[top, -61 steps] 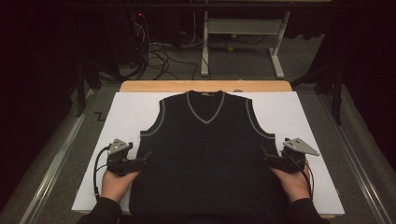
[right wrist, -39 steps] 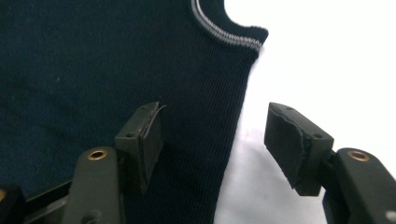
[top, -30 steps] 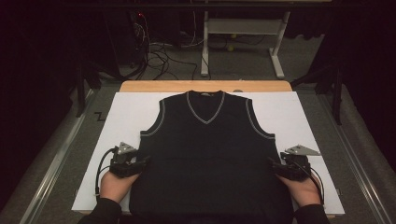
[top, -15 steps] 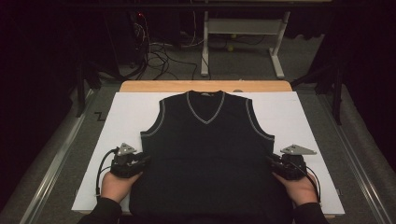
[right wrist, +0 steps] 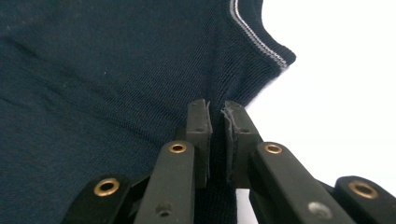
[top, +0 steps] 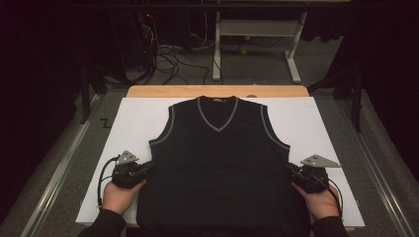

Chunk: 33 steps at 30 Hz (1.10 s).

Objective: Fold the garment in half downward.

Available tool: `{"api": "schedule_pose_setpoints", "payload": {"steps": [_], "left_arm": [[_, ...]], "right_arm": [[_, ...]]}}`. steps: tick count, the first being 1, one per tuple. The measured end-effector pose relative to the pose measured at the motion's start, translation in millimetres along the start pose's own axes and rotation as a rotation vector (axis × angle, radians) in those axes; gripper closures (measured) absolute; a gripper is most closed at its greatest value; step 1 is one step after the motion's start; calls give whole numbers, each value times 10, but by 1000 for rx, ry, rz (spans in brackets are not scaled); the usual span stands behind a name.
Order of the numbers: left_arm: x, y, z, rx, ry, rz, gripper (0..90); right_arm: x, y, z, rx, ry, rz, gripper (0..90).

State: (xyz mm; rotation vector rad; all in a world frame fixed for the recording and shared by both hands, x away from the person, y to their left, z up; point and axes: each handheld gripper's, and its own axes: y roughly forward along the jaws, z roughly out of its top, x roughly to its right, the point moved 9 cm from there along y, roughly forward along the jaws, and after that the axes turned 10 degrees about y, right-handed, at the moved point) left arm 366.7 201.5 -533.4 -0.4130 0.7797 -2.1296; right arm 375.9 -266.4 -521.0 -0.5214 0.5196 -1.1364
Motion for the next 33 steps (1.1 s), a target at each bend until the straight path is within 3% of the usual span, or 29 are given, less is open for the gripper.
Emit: {"api": "schedule_pose_setpoints", "payload": {"steps": [6, 10, 23, 33], "left_arm": [[8, -87, 5, 17, 15, 8, 786], [24, -162, -28, 13, 50, 12, 786], [73, -278, -122, 16, 50, -23, 785], [236, -402, -297, -7, 68, -53, 785]], "right_arm": [[0, -105, 4, 32, -4, 7, 827], [3, -159, -15, 47, -25, 8, 827], [-53, -373, -205, 49, -39, 35, 826], [-95, -543, -401, 34, -49, 57, 826]]}}
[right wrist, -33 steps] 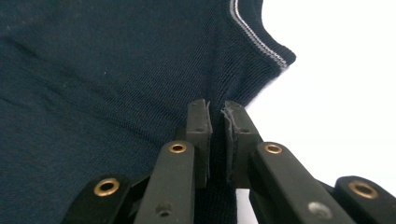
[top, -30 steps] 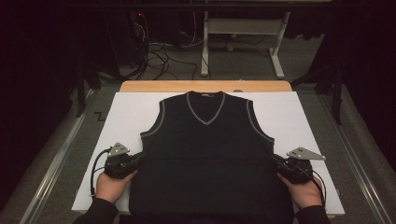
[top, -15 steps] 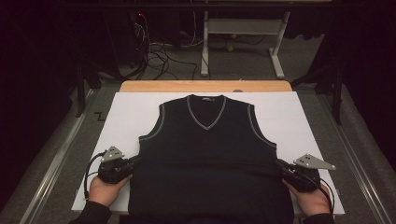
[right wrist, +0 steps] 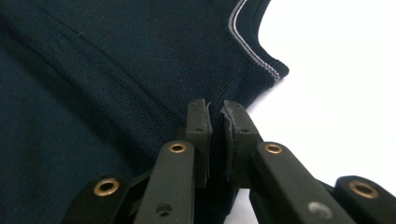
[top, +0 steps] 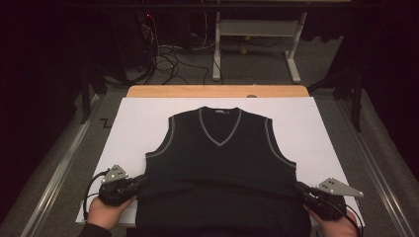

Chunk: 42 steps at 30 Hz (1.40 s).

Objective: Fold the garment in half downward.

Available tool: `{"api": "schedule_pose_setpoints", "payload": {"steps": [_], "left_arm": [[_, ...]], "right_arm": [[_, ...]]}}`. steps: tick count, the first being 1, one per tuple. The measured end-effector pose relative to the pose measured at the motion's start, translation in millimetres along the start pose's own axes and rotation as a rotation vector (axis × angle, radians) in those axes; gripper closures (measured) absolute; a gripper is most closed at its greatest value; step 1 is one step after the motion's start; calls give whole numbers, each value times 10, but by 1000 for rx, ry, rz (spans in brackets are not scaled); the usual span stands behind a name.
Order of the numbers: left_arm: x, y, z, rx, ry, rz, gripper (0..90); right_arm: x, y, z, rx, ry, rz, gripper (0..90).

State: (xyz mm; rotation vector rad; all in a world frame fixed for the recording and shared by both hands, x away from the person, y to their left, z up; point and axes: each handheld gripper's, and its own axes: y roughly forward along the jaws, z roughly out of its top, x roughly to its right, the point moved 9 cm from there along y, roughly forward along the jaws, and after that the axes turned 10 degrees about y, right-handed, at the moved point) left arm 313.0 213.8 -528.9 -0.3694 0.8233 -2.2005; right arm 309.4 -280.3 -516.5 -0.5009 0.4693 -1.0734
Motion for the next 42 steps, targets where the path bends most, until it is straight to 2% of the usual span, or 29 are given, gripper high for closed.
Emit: {"api": "schedule_pose_setpoints", "payload": {"steps": [5, 19, 23, 29, 31, 32, 33, 34, 36, 38, 40, 41, 42], "left_arm": [[77, -56, -66, -16, 25, -1, 784], [216, -158, -186, -40, 51, -20, 783], [231, -158, -211, -46, 54, -24, 782], [217, -135, -229, -51, 35, -31, 752], [189, -133, -232, -49, 17, -17, 632], [119, -136, -230, -37, -16, 22, 571], [88, -141, -229, -28, -38, 24, 532], [88, -141, -229, -28, -38, 24, 506], [-4, -156, -221, 7, -88, 42, 437], [-25, -160, -214, 17, -93, 47, 421], [-78, -156, -184, 36, -86, 77, 374], [-78, -156, -184, 36, -86, 77, 373], [-109, -151, -153, 50, -78, 87, 356]], "right_arm": [[-26, -78, -76, -5, -5, 5, 826], [-31, -224, -164, 2, -9, 14, 823], [-30, -236, -189, -4, -16, 15, 821], [-34, -224, -195, -6, -12, 22, 798], [-37, -220, -195, -5, 4, 32, 722], [-33, -221, -189, 1, 10, 32, 687], [-24, -221, -179, 8, 17, 29, 656], [-16, -222, -172, 12, 26, 25, 618], [8, -214, -153, 25, 35, 11, 534], [21, -209, -144, 33, 38, 0, 503], [64, -192, -105, 58, 48, -23, 404], [64, -192, -105, 58, 48, -23, 404], [83, -177, -86, 67, 42, -30, 357]]}}
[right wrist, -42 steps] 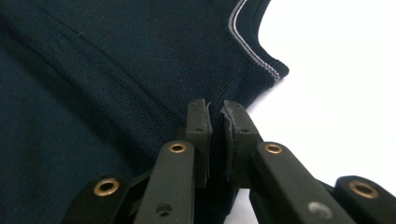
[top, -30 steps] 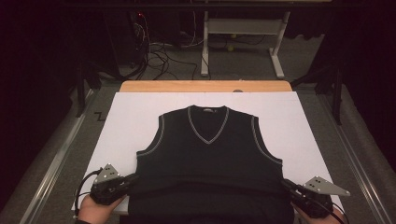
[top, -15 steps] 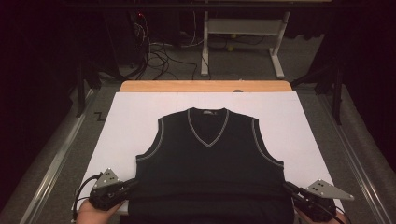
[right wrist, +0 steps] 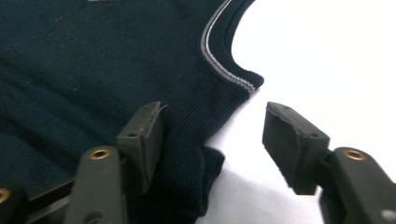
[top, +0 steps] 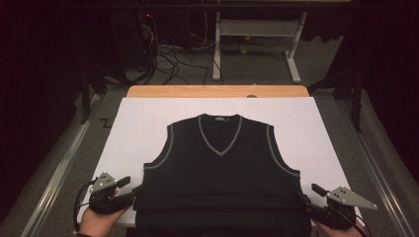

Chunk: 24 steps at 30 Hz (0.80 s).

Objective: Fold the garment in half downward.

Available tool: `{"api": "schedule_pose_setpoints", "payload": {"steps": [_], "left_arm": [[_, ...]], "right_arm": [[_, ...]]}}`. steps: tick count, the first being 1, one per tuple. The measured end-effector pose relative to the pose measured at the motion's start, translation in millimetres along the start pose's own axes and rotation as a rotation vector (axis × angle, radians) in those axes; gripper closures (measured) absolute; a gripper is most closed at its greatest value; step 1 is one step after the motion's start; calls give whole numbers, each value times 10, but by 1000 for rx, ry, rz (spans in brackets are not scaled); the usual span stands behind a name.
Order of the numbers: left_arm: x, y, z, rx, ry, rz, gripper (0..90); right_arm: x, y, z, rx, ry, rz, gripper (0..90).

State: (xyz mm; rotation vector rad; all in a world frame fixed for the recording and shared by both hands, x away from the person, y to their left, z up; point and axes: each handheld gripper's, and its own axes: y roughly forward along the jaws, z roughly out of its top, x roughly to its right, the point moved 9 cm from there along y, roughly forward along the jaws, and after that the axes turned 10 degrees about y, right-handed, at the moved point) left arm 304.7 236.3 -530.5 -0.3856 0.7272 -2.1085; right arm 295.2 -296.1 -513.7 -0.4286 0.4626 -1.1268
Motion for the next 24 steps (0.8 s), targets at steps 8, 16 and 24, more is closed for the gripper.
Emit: {"api": "schedule_pose_setpoints", "payload": {"steps": [8, 16, 24], "left_arm": [[-79, 52, 152, 44, -11, 4, 268], [-188, 196, 355, 54, -8, 8, 127], [-266, 519, 541, 36, -7, -16, 0]], "right_arm": [[28, 83, 126, 43, 11, -13, 214], [105, 275, 420, 78, 34, -23, 134], [173, 689, 707, 69, 39, -40, 1]]}}
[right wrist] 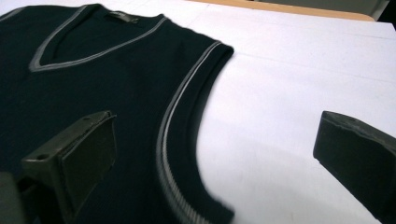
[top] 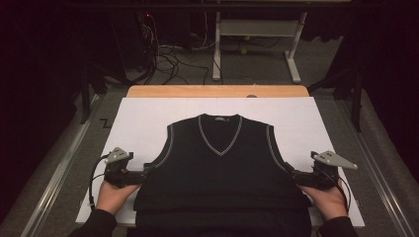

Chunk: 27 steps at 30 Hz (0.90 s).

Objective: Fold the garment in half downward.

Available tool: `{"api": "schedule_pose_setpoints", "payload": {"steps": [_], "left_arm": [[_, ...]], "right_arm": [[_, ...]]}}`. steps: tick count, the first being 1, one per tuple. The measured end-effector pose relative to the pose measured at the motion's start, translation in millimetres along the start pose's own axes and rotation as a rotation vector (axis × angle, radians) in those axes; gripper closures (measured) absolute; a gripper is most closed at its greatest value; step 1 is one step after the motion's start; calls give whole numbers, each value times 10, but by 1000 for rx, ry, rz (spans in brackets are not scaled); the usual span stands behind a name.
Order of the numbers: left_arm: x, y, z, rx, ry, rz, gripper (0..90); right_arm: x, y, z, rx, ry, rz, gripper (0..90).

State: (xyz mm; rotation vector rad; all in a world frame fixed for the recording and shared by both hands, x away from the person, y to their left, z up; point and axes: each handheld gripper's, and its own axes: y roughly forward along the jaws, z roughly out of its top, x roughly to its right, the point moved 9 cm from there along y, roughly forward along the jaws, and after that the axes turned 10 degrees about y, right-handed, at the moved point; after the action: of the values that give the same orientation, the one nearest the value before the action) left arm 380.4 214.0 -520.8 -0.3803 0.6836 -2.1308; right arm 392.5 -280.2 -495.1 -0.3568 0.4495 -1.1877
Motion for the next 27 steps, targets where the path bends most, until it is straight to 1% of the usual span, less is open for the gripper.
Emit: {"api": "schedule_pose_setpoints", "payload": {"steps": [1, 2, 3, 4, 5, 6, 8, 9, 10, 11, 12, 13, 14, 15, 16, 17, 18, 19, 20, 21, 22, 23, 24, 25, 26, 27], "left_arm": [[0, 0, 0, 0, 0, 0, 0], [-14, 63, 53, -10, 9, 10, 0], [-14, 63, 53, -10, 9, 10, 0], [-14, 96, 77, -20, 20, 16, 0], [-3, 173, 85, -59, 27, 18, 0], [7, 211, 67, -84, 26, 15, 0], [38, 278, 4, -141, 12, 5, 0], [58, 311, -36, -177, 19, -3, 0], [82, 350, -75, -212, 27, -6, 1], [103, 382, -109, -240, 45, 3, 2], [117, 389, -113, -252, 73, 23, 1], [117, 389, -113, -252, 73, 23, 10], [150, 385, -93, -248, 74, 15, 42], [166, 380, -86, -245, 83, 11, 76], [166, 380, -86, -245, 83, 11, 123], [189, 376, -77, -235, 90, -1, 123], [221, 368, -67, -227, 103, -18, 229], [221, 368, -67, -227, 103, -18, 256], [231, 368, -61, -224, 105, -24, 305], [241, 368, -56, -221, 108, -29, 338], [250, 368, -51, -219, 110, -32, 338], [257, 364, -47, -217, 116, -38, 438], [275, 356, -44, -213, 125, -50, 478], [275, 356, -44, -213, 125, -50, 520], [286, 352, -43, -211, 131, -55, 520], [293, 349, -43, -212, 141, -56, 554]], "right_arm": [[0, 0, 0, 0, 0, 0, 1], [6, 93, 17, -15, -2, -9, 1], [6, 93, 17, -15, -2, -9, 1], [11, 191, 16, -36, -6, -23, 2], [4, 234, 5, -51, -6, -22, 2], [-5, 271, -15, -69, -10, -20, 2], [-39, 317, -74, -109, -28, -20, 10], [-61, 333, -110, -130, -42, -18, 30], [-85, 347, -148, -151, -53, -15, 81], [-107, 361, -183, -170, -64, -9, 124], [-120, 374, -209, -187, -77, -16, 148], [-123, 379, -217, -193, -90, -31, 162], [-125, 380, -220, -197, -97, -38, 188], [-131, 382, -234, -211, -90, -31, 226], [-136, 384, -260, -234, -80, -20, 272], [-136, 384, -260, -234, -80, -20, 272], [-142, 379, -277, -250, -59, 3, 352], [-142, 379, -277, -250, -59, 3, 352], [-158, 365, -284, -250, -52, 13, 433], [-169, 360, -285, -247, -56, 15, 489], [-169, 360, -285, -247, -56, 15, 489], [-215, 340, -293, -252, -73, 40, 610], [-235, 333, -297, -255, -78, 47, 660], [-235, 333, -297, -255, -78, 47, 660], [-252, 326, -302, -259, -85, 57, 696], [-267, 324, -304, -259, -91, 62, 728]]}}
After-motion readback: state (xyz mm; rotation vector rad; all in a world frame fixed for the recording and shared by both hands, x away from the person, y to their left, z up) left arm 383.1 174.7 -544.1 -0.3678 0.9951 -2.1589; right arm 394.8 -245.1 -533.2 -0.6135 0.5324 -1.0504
